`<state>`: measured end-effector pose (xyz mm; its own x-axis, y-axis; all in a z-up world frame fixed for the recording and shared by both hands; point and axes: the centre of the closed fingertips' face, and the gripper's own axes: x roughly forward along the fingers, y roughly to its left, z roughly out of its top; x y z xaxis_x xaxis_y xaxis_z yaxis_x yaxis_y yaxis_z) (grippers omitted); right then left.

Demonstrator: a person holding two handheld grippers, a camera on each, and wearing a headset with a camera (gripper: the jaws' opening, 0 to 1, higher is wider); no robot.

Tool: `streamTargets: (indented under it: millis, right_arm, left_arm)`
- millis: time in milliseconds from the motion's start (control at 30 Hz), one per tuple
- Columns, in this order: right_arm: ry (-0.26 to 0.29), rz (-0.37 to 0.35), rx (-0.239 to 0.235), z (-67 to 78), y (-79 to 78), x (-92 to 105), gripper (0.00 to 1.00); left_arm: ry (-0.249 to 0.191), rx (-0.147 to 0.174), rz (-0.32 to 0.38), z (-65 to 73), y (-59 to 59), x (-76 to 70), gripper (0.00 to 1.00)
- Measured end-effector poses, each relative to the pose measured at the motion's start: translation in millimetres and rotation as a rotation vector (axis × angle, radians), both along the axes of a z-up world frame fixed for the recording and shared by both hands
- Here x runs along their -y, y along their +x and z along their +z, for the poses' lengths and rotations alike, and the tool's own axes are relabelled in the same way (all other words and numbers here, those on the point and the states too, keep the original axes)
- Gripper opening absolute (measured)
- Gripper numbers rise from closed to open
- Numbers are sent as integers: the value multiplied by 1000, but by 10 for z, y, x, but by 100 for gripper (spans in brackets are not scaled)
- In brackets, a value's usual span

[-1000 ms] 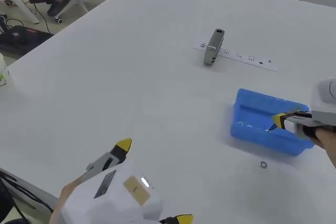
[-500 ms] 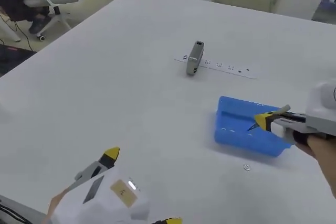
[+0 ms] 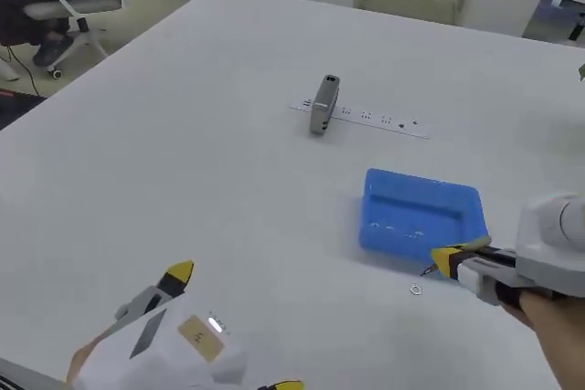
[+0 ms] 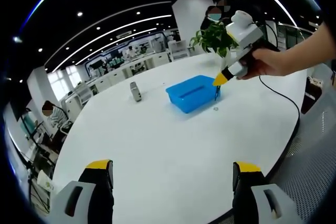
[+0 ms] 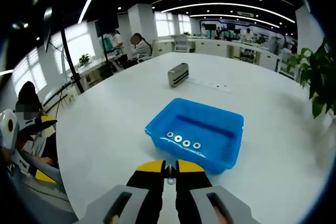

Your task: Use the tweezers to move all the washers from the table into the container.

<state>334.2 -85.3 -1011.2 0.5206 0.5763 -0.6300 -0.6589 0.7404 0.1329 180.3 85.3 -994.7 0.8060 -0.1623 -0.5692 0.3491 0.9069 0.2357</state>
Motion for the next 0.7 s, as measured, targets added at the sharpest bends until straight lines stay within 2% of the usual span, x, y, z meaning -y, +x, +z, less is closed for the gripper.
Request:
streamTargets:
  millis: [133,367,633,700]
  right_arm:
    - [-6,-16,-20,-128,14,32,4]
    - [-44,-15,-36,-242,11,8,4]
    - [-84,-13,-31,-239,68,-5,4]
    - [-107,-2,-15,-237,69,4,4]
  left_arm:
    - [3,-4,-2,-8,-3,1,97]
    - [2,-7,2,-12,-3,-4,97]
    - [3,-4,1,-10,-4,-4,96]
    - [4,-3,-2,-8,-5,1,96]
